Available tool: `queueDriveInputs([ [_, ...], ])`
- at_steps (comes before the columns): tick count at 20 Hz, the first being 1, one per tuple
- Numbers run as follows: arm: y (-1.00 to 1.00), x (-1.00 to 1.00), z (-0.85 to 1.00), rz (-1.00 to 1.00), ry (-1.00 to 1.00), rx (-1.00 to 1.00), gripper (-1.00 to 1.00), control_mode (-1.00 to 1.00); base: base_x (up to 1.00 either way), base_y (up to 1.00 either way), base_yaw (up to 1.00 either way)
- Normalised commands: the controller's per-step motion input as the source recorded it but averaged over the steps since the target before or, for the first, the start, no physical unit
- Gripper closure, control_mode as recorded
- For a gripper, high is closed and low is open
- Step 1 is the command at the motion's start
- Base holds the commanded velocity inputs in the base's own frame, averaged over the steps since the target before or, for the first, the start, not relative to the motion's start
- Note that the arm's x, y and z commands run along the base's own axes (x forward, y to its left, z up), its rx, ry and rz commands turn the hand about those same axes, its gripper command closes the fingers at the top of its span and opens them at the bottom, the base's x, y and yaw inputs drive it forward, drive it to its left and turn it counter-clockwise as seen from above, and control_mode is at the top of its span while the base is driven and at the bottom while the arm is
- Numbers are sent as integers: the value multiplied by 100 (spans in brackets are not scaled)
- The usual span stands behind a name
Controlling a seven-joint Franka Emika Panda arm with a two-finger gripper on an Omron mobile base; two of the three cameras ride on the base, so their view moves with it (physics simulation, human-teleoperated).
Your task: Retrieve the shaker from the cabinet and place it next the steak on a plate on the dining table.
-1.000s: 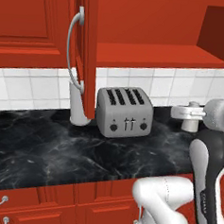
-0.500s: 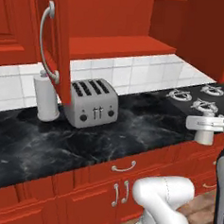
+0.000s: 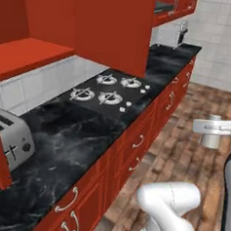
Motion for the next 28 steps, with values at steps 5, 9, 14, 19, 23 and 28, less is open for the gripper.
queueDriveInputs([
  [5,0,0,0,0,0,0,100,100,0,-29,-91],
  [9,0,0,0,0,0,0,100,100,0,-19,-95],
  [14,0,0,0,0,0,0,100,100,0,-22,-94],
  [19,0,0,0,0,0,0,100,100,1,-57,-80],
  [23,0,0,0,0,0,0,100,100,3,-58,-78],
  [28,0,0,0,0,0,0,100,100,12,-29,-73],
])
